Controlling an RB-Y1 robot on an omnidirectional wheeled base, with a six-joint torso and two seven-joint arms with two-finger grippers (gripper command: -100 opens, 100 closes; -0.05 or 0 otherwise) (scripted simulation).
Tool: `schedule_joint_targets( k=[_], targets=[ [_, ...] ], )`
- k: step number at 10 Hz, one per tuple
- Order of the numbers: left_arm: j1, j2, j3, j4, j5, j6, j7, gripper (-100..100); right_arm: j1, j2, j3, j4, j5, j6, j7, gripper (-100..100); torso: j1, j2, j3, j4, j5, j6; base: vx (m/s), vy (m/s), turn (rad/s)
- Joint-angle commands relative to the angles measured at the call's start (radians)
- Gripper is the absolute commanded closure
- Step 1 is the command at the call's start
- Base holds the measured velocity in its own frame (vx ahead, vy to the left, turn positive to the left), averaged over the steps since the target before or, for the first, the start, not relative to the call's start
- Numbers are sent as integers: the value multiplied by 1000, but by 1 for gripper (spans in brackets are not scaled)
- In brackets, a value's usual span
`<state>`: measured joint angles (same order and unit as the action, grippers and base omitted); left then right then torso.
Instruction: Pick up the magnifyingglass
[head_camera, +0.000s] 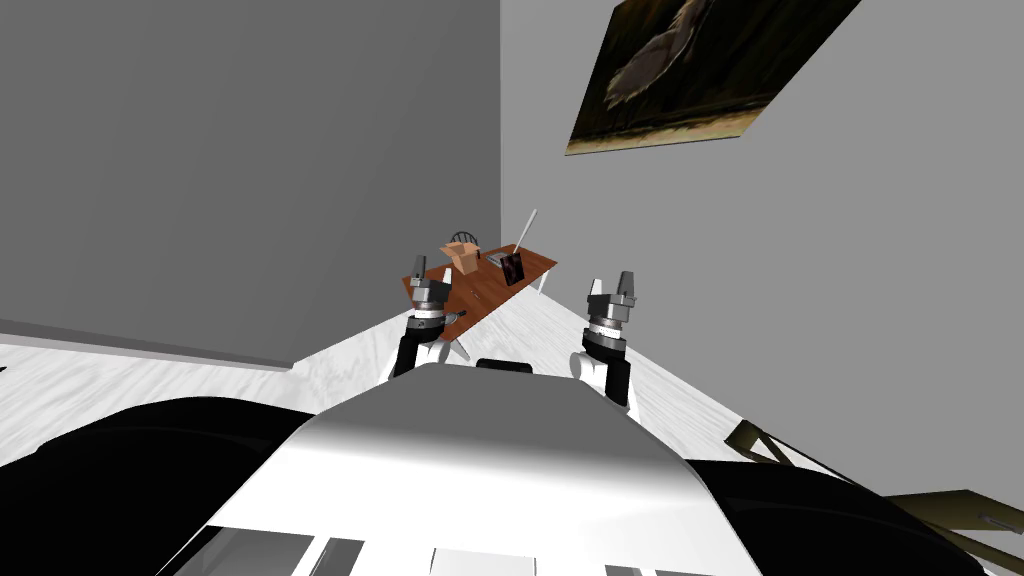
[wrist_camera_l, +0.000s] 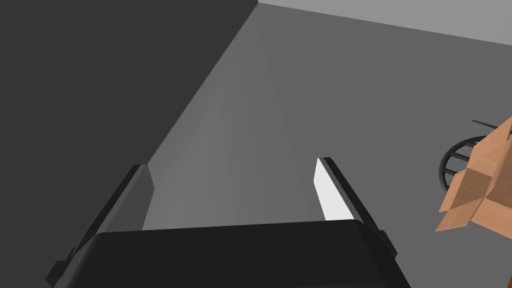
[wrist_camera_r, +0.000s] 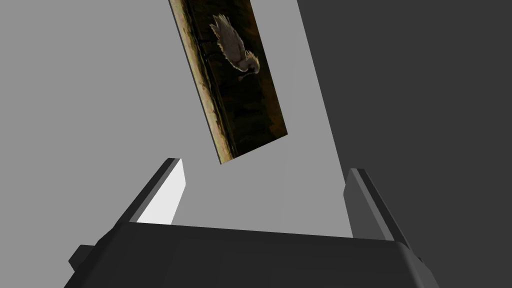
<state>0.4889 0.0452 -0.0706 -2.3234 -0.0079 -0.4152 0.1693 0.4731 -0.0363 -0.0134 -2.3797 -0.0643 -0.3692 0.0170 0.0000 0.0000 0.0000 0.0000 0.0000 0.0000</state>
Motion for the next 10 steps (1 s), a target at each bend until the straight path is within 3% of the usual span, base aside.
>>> schedule_joint_targets(
  k=[1,4,7,10],
  targets=[
    [0,34,5,11,19,34,8,-100,0,0,0,0,0,0,0,0,0,0,0,0,0,0,17,-13,6],
    [1,89,16,37,63,110,25,-100,0,0,0,0,0,0,0,0,-1,-3,-2,-1,0,0,45,-20,12],
    [1,110,21,48,83,152,33,-100,0,0,0,0,0,0,0,0,-1,-3,-2,-1,0,0,34,-19,9],
    [3,157,32,72,129,228,49,-100,0,0,0,0,0,0,0,0,-1,-2,-1,-1,0,0,33,-19,13]
  ],
)
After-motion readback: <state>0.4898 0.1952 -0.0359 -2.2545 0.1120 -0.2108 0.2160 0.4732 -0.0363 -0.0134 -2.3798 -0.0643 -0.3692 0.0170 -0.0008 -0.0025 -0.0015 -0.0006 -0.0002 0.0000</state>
